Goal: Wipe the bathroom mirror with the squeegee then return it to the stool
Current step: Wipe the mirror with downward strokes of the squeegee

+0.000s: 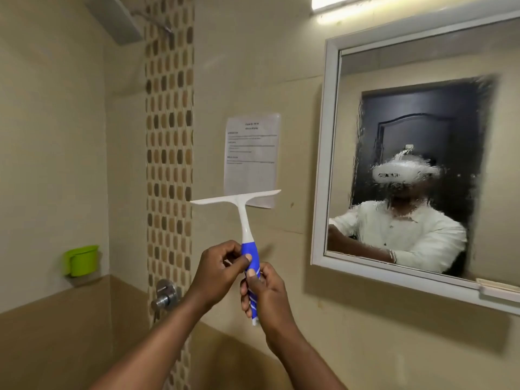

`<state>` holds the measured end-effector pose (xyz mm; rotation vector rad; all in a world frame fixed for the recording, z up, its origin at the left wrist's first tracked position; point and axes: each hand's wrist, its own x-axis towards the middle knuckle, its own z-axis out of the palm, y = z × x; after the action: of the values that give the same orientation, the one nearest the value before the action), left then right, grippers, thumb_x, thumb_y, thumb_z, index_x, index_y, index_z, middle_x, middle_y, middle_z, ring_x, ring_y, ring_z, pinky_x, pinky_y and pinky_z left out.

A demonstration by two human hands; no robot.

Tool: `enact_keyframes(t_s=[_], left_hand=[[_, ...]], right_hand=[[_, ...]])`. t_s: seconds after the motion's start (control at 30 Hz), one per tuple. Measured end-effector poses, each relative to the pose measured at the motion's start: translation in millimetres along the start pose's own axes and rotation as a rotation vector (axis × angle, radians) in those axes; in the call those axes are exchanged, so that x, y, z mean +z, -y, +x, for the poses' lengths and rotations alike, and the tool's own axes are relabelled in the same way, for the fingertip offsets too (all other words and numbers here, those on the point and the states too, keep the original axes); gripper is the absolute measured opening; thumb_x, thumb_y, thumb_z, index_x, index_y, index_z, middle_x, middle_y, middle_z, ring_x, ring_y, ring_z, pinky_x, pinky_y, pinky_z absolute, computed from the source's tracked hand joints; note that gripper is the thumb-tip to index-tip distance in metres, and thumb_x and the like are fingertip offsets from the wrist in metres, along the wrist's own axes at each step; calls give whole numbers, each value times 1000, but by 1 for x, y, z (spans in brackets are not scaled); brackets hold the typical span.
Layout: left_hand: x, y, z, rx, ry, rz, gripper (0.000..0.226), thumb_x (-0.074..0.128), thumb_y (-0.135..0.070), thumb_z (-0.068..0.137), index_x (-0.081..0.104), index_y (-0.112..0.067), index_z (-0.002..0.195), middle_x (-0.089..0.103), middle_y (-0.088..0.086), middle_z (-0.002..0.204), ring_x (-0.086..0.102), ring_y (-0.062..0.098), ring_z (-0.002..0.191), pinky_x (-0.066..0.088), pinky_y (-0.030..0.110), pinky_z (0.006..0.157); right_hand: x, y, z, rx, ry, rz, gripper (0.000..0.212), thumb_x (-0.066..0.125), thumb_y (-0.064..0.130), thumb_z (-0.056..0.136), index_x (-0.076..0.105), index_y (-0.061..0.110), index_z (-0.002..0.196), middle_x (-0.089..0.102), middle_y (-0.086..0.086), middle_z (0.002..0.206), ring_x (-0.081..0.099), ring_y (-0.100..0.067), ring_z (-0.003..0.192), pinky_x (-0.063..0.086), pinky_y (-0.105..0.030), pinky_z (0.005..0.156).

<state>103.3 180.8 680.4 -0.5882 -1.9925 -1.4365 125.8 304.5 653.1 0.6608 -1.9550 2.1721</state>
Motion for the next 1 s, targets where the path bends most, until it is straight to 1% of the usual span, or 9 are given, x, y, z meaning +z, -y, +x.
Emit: enact_keyframes(t_s=[0.1, 0.23, 0.53, 0.67, 0.77, 0.83, 0.9, 0.93, 1.0], left_hand=[[-5, -13, 7, 23, -7, -3, 17, 60, -39, 68, 64, -24, 62, 64, -1, 60, 59, 16, 61, 49, 45, 65], [-15, -30, 23, 74, -14, 14, 15, 62, -28, 72, 62, -16, 62, 61, -2, 58, 57, 17, 59, 48, 42, 63], [-29, -72, 79, 277, 51, 4, 15, 61, -22, 78, 60, -18, 63, 60, -4, 59, 55, 8, 58, 43, 16, 57], [-24, -90, 103, 353, 78, -4, 17, 60, -26, 80, 59, -20, 64, 61, -2, 61, 56, 8, 59, 45, 20, 59], [-17, -105, 118, 422, 133, 110, 21, 53, -31, 90, 57, -31, 69, 63, -9, 66, 58, 3, 64, 47, 25, 64], [-10, -113, 126, 471, 192, 192, 21, 45, -40, 92, 58, -34, 77, 66, -9, 77, 61, 7, 76, 50, 35, 72], [-3, -118, 132, 527, 227, 262, 32, 36, -48, 92, 62, -32, 103, 68, -5, 104, 61, 14, 98, 50, 41, 83], [1, -120, 134, 548, 233, 297, 40, 33, -51, 92, 58, -31, 116, 65, -5, 117, 58, 15, 108, 49, 41, 88], [8, -120, 138, 590, 212, 402, 48, 29, -53, 93, 49, -29, 130, 55, -4, 134, 51, 16, 121, 47, 42, 94]], right_hand=[[3, 10, 1, -39, 10, -19, 15, 42, 20, 98, 55, 12, 95, 54, -7, 67, 45, -13, 46, 37, -30, 46], [9, 29, 10, -97, 0, -44, 15, 42, 23, 97, 57, 19, 96, 55, -4, 66, 47, -13, 47, 39, -30, 47], [18, 87, 36, -222, -81, -15, 14, 41, 21, 98, 54, 17, 94, 54, -3, 63, 48, -16, 46, 41, -27, 43], [12, 112, 48, -284, -141, -55, 14, 41, 20, 98, 54, 17, 92, 54, -3, 62, 48, -16, 46, 40, -27, 43], [2, 130, 56, -323, -222, -55, 13, 42, 16, 97, 50, 7, 95, 53, -5, 62, 47, -16, 44, 37, -28, 42], [-8, 141, 60, -353, -285, -51, 14, 42, 15, 97, 49, 3, 100, 52, -6, 61, 46, -16, 42, 36, -28, 41], [-19, 153, 62, -393, -342, -73, 11, 42, 15, 97, 48, 5, 98, 50, -7, 61, 46, -15, 41, 35, -28, 40], [-25, 159, 63, -409, -368, -95, 10, 42, 15, 97, 48, 6, 97, 50, -7, 61, 46, -15, 40, 36, -28, 40], [-38, 170, 63, -426, -411, -142, 11, 42, 16, 97, 47, 7, 98, 51, -7, 63, 47, -14, 41, 38, -28, 41]])
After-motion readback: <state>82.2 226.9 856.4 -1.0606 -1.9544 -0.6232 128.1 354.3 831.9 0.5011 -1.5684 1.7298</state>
